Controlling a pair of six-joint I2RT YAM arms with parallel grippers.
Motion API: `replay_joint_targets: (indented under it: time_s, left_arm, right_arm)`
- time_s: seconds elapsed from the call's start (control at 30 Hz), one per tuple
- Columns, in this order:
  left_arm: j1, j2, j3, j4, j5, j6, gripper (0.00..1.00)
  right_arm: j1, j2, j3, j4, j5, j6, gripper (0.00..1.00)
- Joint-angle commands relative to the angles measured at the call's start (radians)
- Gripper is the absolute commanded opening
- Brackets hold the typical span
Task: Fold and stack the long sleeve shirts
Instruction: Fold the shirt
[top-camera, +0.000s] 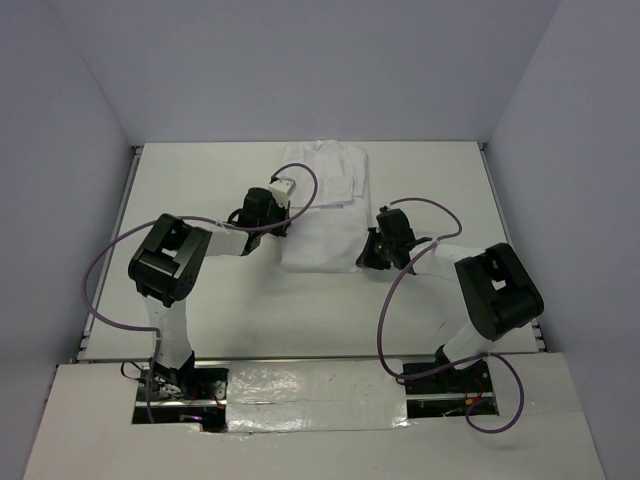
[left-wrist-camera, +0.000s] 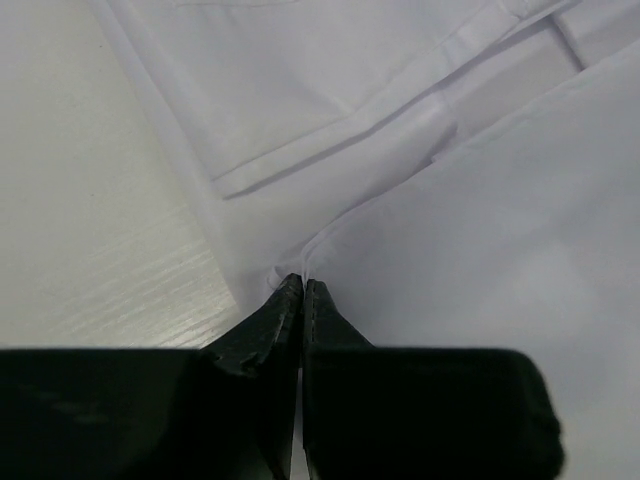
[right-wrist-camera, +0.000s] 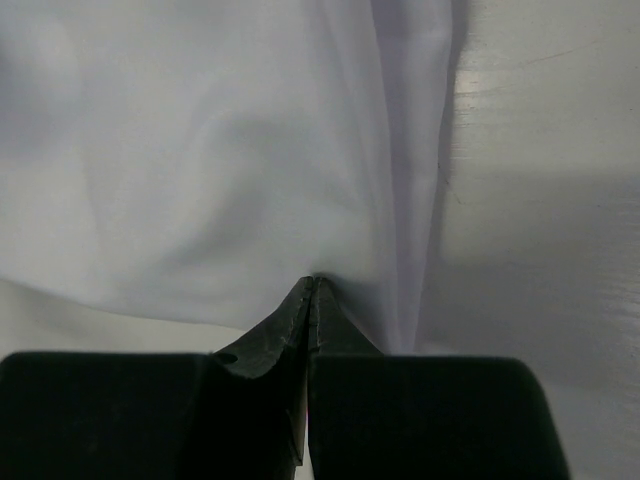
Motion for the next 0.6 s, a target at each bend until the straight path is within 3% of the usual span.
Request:
replay_joint_targets:
  time_s: [0.0, 0.13, 0.33, 0.43, 0.57]
  left_arm:
    - [-0.002, 0.012, 0.038, 0.020, -0.041, -0.032, 0.13]
    - [0.000, 0.005, 0.044, 0.014, -0.035, -0.028, 0.15]
    - [-0.002, -0.050, 0.065, 0.049, 0.079, 0.064, 0.44]
    - [-0.002, -0.081, 0.097, 0.089, 0.096, 0.165, 0.54]
    - [-0.005, -0.113, 0.183, -0.004, 0.154, 0.254, 0.60]
  right_arm:
    - [-0.006, 0.019, -0.017, -0.056, 0.030, 0.022, 0.00]
    - [-0.007, 0.013, -0.017, -0.112, 0.050, 0.024, 0.00]
    - [0.002, -0.110, 0.009, -0.089, 0.019, -0.116, 0.02]
    - [0.002, -0.158, 0.084, -0.122, 0.013, -0.212, 0.08]
    - [0.002, -0.193, 0.176, -0.139, -0.017, -0.255, 0.17]
